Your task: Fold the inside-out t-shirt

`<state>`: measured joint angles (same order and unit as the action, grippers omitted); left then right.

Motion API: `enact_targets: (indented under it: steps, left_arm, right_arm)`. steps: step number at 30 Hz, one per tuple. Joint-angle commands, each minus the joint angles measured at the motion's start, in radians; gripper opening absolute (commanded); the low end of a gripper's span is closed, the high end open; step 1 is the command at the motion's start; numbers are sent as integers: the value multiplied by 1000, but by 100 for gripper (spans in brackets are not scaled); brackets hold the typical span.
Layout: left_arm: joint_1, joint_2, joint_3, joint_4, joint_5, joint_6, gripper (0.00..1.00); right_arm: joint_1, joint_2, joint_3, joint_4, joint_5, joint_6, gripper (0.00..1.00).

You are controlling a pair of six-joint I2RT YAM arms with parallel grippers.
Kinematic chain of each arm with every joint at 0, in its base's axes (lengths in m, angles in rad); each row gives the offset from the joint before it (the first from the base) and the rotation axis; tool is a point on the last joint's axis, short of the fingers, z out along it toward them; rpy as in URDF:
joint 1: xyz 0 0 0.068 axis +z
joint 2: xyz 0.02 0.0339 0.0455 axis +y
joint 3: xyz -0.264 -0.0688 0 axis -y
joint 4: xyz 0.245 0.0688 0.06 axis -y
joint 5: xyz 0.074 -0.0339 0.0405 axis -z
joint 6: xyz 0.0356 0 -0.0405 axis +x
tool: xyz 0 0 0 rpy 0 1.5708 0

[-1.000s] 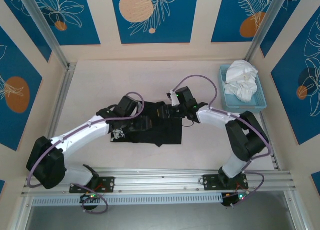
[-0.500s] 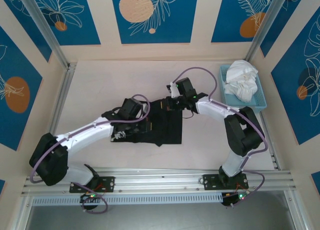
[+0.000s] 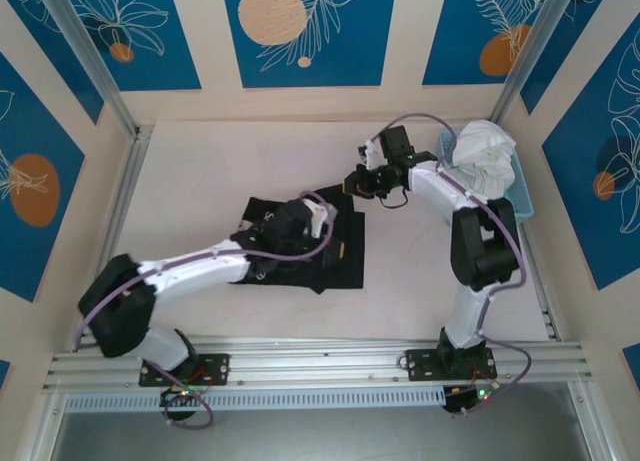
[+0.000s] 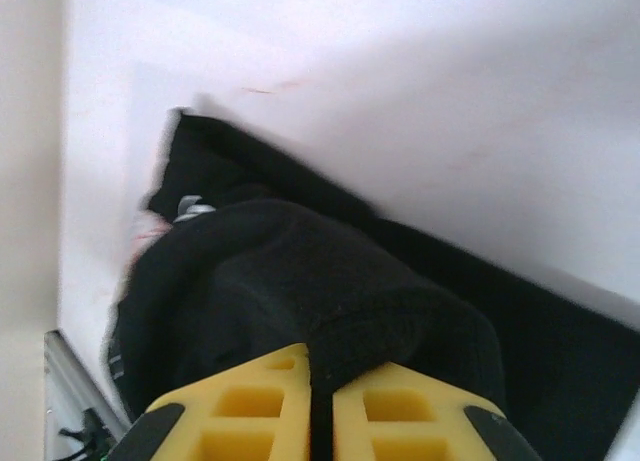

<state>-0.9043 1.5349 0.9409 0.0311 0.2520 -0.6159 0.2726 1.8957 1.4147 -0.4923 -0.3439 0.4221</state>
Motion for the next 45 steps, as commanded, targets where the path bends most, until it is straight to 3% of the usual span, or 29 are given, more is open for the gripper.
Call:
enact_targets:
  steps: [1, 6, 11, 17, 22, 26, 31, 36, 40, 45]
  left_arm:
    - [-53, 103, 68, 95, 53, 44, 19]
    - [-69, 152, 133, -21, 119, 105, 44]
    - [-35, 12, 131, -196, 87, 229, 56]
    - [205, -161, -15, -217, 32, 99, 59]
    - [387, -156, -48, -252, 16, 78, 63]
    - [418, -35, 42, -289, 5, 137, 65]
    - [495, 116, 113, -278, -33, 142, 69]
    - [583, 214, 149, -253, 5, 157, 69]
    - [627, 275, 169, -243, 53, 160, 70]
    - [643, 293, 151, -256, 52, 160, 70]
  right_arm:
    - [-48, 101, 36, -115, 6, -30, 23]
    - [-98, 104, 44, -135, 9, -44, 36]
    - [-93, -77, -92, -97, 10, -52, 37]
    - [6, -324, -372, -16, 9, -4, 40]
    - [205, -418, -503, 49, 12, 62, 42]
    - [279, -357, -565, 72, 46, 125, 38]
    - [198, -242, -593, 47, 107, 140, 31]
    - [175, -381, -605, 15, 148, 109, 34]
    - [238, -507, -618, 46, 159, 124, 38]
    - [279, -477, -645, 150, 148, 209, 39]
